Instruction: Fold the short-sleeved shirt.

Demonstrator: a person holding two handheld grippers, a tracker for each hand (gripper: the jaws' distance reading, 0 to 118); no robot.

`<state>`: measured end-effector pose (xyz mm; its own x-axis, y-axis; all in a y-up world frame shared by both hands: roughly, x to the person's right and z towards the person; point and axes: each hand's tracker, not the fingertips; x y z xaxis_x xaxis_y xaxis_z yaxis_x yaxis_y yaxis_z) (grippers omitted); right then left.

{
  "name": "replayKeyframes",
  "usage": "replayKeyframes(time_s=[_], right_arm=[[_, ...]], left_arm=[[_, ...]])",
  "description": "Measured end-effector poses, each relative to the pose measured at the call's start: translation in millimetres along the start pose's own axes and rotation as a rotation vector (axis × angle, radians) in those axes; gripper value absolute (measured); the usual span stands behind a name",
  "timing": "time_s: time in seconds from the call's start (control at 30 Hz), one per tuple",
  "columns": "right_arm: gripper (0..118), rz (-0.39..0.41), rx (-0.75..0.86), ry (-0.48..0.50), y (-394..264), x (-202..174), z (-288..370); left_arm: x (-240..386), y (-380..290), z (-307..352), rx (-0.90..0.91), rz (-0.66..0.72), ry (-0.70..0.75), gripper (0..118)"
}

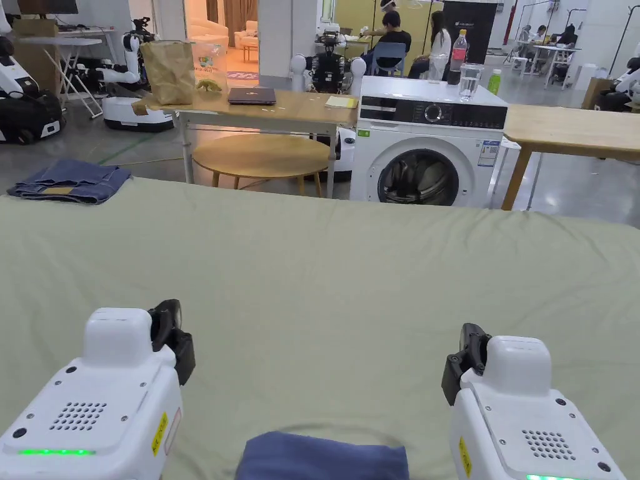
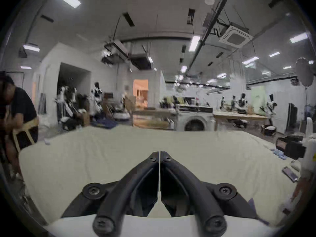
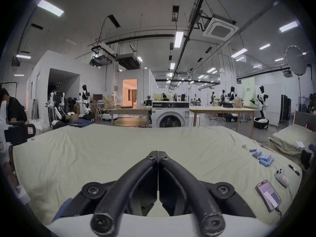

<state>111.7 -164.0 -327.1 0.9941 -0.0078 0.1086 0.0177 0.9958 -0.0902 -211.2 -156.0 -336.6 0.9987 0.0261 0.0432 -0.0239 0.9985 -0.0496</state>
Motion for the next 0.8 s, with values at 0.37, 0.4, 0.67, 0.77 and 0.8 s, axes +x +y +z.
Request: replayKeyframes(time_s=[0.37,0.4,0.67,0.77,0.8], right_arm=[[0,0.010,-0.190,0.112,-9,-10,21],[0,0.022,-0.237,0.135,-17,-14,26],[0,0.094,-0.525,0.210,-88,-41,28],[0,0.114,-0.597,0.184,-111,-45,8],[0,0.117,-0.596,0.173,-115,-45,3]], left_arm=[[-10,-4,1,-0.039,-0.037,-0.019,0],[-11,-7,2,-0.048,-0.034,-0.026,0],[-19,-22,9,-0.120,-0.007,-0.069,0],[-27,-28,11,-0.186,0.035,-0.117,0],[-31,-30,11,-0.223,0.054,-0.136,0]])
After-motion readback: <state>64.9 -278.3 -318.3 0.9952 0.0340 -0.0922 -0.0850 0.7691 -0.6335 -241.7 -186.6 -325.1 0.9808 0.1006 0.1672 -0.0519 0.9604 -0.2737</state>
